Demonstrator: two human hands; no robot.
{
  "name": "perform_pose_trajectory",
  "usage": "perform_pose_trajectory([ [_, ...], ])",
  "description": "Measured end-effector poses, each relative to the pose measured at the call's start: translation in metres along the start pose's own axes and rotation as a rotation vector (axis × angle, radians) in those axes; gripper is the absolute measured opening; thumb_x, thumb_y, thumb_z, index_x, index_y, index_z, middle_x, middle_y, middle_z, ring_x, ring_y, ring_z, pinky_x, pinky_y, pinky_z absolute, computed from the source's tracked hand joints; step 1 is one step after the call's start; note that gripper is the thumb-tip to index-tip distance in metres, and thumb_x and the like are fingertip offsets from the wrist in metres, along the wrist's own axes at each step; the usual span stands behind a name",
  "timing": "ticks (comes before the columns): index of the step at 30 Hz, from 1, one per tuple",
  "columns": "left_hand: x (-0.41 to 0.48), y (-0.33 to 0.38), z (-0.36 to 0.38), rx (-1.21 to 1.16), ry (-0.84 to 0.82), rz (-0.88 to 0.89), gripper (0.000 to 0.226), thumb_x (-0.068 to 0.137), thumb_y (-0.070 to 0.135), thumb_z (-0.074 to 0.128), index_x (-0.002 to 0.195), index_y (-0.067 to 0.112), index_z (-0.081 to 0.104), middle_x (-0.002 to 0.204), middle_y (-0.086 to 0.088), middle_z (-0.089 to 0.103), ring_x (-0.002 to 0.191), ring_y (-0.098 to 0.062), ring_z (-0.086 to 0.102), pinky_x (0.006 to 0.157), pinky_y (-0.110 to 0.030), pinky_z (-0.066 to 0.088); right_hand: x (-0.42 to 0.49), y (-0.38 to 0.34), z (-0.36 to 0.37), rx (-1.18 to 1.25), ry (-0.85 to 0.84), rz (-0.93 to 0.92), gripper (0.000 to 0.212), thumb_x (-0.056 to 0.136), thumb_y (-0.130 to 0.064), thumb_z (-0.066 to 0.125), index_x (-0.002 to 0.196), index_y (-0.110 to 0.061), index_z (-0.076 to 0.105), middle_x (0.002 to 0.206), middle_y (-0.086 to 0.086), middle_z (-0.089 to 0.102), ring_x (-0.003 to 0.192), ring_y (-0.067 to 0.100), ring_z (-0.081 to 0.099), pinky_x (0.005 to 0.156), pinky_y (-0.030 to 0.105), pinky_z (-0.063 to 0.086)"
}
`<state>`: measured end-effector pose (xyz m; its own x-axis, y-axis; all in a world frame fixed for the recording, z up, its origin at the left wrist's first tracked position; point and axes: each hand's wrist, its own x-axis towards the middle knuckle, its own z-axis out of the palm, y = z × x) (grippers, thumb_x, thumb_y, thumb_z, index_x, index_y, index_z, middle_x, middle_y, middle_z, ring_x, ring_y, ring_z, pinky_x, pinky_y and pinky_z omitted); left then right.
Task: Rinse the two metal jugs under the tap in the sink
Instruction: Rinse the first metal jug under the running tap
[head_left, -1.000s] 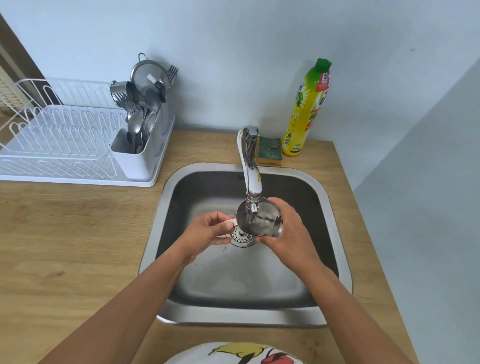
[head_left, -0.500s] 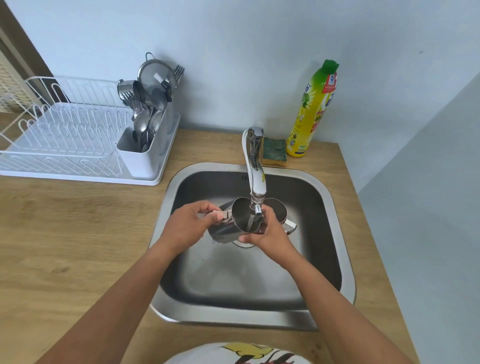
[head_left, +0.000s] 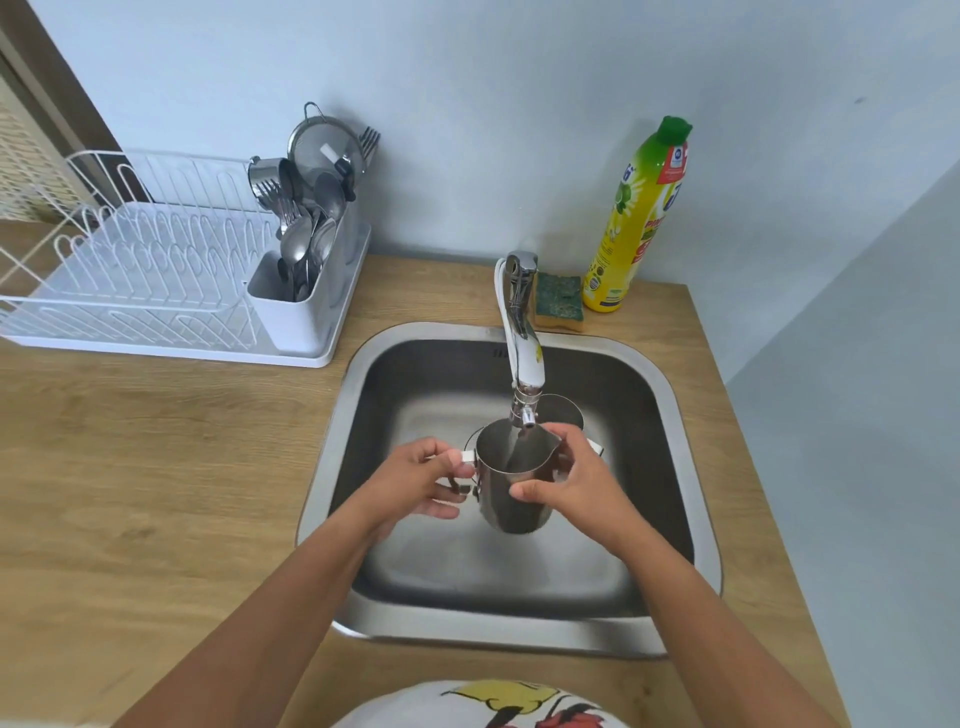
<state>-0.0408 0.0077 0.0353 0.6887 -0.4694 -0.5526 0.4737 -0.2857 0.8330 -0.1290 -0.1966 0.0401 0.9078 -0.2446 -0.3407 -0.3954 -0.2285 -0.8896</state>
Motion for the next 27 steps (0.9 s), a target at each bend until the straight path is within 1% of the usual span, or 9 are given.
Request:
perform_pose_trajectory([
  [4, 0.006, -0.001, -0.002, 0.012, 0.100, 0.098, 0.009, 0.096, 0.019, 0.061, 0.092, 0.011, 0.061, 0.106, -0.016, 0.068, 0.089, -0.025, 0.065, 0.072, -0.034, 0.062, 0.008, 0.000, 0.004, 0.038, -0.015, -0.020, 0.080, 0.068, -0.002, 0.085, 0.130, -0.032, 0.043, 0.125, -0.004, 0.060, 0.120, 0.017, 0.057, 0.105, 0.031, 0.044],
  [6, 0.003, 0.003, -0.009, 0.059, 0.155, 0.118, 0.012, 0.095, 0.025, 0.062, 0.093, 0.013, 0.065, 0.103, -0.010, 0.073, 0.084, -0.024, 0.068, 0.067, -0.034, 0.062, 0.012, 0.001, 0.009, 0.051, -0.039, -0.002, 0.079, 0.069, -0.007, 0.086, 0.130, -0.032, 0.044, 0.125, -0.003, 0.063, 0.120, 0.018, 0.059, 0.106, 0.036, 0.045],
  [9, 0.001, 0.007, -0.009, 0.117, 0.144, 0.086, 0.016, 0.095, 0.030, 0.060, 0.096, 0.015, 0.066, 0.094, -0.008, 0.076, 0.074, -0.029, 0.071, 0.061, -0.036, 0.059, 0.015, 0.000, 0.003, 0.012, -0.082, 0.054, 0.070, 0.068, -0.026, 0.085, 0.127, -0.030, 0.047, 0.122, -0.003, 0.065, 0.117, 0.020, 0.061, 0.104, 0.044, 0.048],
  [11, 0.003, 0.007, -0.002, 0.128, 0.108, 0.069, 0.019, 0.096, 0.031, 0.060, 0.099, 0.013, 0.065, 0.095, -0.010, 0.076, 0.073, -0.030, 0.071, 0.063, -0.038, 0.060, 0.014, 0.001, -0.004, 0.010, -0.084, 0.073, 0.065, 0.072, -0.024, 0.083, 0.126, -0.029, 0.047, 0.125, -0.001, 0.063, 0.119, 0.023, 0.059, 0.104, 0.047, 0.047],
  [15, 0.009, 0.009, 0.001, 0.125, 0.132, 0.088, 0.021, 0.096, 0.029, 0.059, 0.102, 0.010, 0.065, 0.102, -0.009, 0.074, 0.078, -0.025, 0.067, 0.071, -0.044, 0.061, 0.013, 0.003, 0.001, 0.046, -0.062, 0.069, 0.073, 0.077, -0.010, 0.080, 0.135, -0.027, 0.040, 0.123, -0.009, 0.059, 0.122, 0.016, 0.054, 0.107, 0.038, 0.042],
  [17, 0.009, 0.011, -0.003, 0.143, 0.148, 0.080, 0.022, 0.096, 0.030, 0.059, 0.102, 0.010, 0.065, 0.101, -0.010, 0.074, 0.076, -0.027, 0.069, 0.068, -0.043, 0.061, 0.013, 0.000, 0.004, 0.032, -0.075, 0.075, 0.070, 0.079, -0.013, 0.080, 0.135, -0.024, 0.040, 0.119, -0.011, 0.059, 0.118, 0.015, 0.056, 0.101, 0.034, 0.045],
  [21, 0.008, 0.013, 0.002, 0.174, 0.060, 0.054, 0.023, 0.097, 0.034, 0.058, 0.101, 0.013, 0.064, 0.099, -0.014, 0.074, 0.071, -0.030, 0.071, 0.061, -0.037, 0.060, 0.011, -0.002, -0.009, 0.030, -0.059, 0.102, 0.058, 0.081, -0.017, 0.079, 0.129, -0.022, 0.047, 0.119, 0.000, 0.063, 0.110, 0.019, 0.061, 0.086, 0.032, 0.052],
  [24, 0.011, 0.013, 0.009, 0.154, 0.082, 0.074, 0.020, 0.098, 0.030, 0.057, 0.099, 0.011, 0.062, 0.103, -0.013, 0.072, 0.078, -0.027, 0.068, 0.064, -0.038, 0.061, 0.010, -0.001, -0.007, 0.044, -0.022, 0.080, 0.065, 0.078, -0.011, 0.080, 0.129, -0.027, 0.044, 0.127, -0.002, 0.059, 0.118, 0.019, 0.056, 0.104, 0.038, 0.045],
  [27, 0.012, 0.013, 0.004, 0.144, 0.137, 0.058, 0.024, 0.098, 0.030, 0.056, 0.101, 0.008, 0.062, 0.101, -0.012, 0.071, 0.078, -0.027, 0.067, 0.067, -0.043, 0.061, 0.012, -0.003, 0.002, 0.010, -0.054, 0.076, 0.070, 0.077, -0.014, 0.082, 0.133, -0.026, 0.041, 0.123, -0.007, 0.058, 0.119, 0.016, 0.054, 0.106, 0.036, 0.043],
])
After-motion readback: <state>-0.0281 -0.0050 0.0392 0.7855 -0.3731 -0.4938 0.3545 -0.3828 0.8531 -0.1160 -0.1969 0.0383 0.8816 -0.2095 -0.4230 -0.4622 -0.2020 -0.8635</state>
